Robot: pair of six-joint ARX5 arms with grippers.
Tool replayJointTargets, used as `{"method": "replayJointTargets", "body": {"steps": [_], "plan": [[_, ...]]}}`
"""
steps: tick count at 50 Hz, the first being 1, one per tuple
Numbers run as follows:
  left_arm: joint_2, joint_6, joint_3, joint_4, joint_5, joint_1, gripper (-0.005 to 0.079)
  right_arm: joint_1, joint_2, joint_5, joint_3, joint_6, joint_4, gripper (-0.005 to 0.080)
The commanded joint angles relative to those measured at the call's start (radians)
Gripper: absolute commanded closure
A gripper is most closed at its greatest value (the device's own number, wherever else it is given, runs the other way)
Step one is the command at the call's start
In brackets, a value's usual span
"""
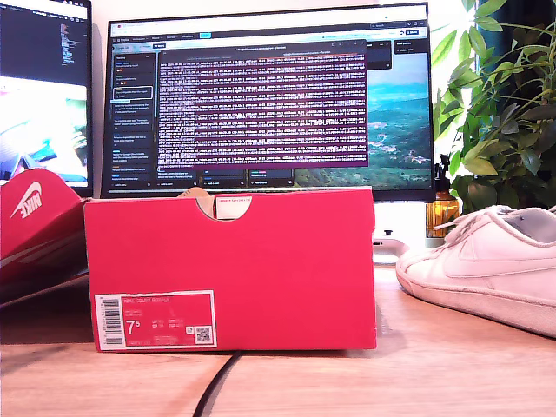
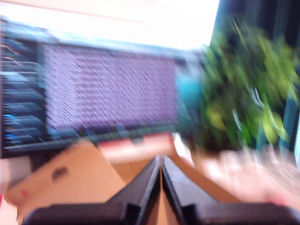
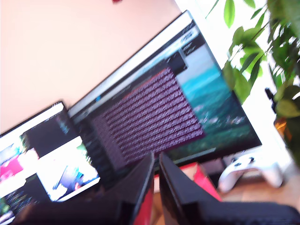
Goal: Pack the white shoes by picking the first shoe and placing it inside the red shoebox, left side, then picking and rotating the second shoe and placing it in the shoebox
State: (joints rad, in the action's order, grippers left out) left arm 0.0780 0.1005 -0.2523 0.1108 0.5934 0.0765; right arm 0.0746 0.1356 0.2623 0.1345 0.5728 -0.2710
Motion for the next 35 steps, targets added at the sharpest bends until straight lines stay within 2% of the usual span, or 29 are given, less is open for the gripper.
{"method": "replayJointTargets", "body": {"steps": [1,4,6,7,9,10,16,18,19,25,35], "plan": [[0.051,-0.135,-0.037,0.072,0.006,0.018,0.0761,0.005,0.043,0.023,0.049,-0.014,0.043,0.0764],[0.102,-0.22,-0.078,0.139,0.006,0.041,0.0761,0.005,0.09,0.063,0.087,-0.035,0.089,0.0764],[0.138,-0.235,-0.102,0.177,0.005,0.06,0.0761,0.005,0.127,0.095,0.113,-0.061,0.108,0.0764],[0.156,-0.312,-0.112,0.191,0.001,0.069,0.0761,0.005,0.146,0.11,0.126,-0.076,0.114,0.0764],[0.192,-0.312,-0.132,0.22,-0.008,0.09,0.0761,0.005,0.188,0.138,0.152,-0.085,0.121,0.0764],[0.212,-0.398,-0.141,0.233,-0.015,0.101,0.0761,0.005,0.209,0.15,0.164,-0.09,0.124,0.0764],[0.322,-0.515,-0.163,0.271,-0.087,0.182,0.0761,0.005,0.341,0.207,0.259,-0.095,0.156,0.0764],[0.354,-0.515,-0.163,0.278,-0.119,0.212,0.0761,0.005,0.388,0.213,0.295,-0.102,0.179,0.0764],[0.37,-0.56,-0.163,0.281,-0.138,0.229,0.0761,0.005,0.413,0.216,0.316,-0.103,0.192,0.0764],[0.468,-0.603,-0.163,0.289,-0.249,0.33,0.0761,0.005,0.548,0.245,0.425,-0.128,0.266,0.0764],[0.61,-0.606,-0.163,0.276,-0.466,0.483,0.0761,0.005,0.736,0.246,0.607,-0.178,0.445,0.0764]]}}
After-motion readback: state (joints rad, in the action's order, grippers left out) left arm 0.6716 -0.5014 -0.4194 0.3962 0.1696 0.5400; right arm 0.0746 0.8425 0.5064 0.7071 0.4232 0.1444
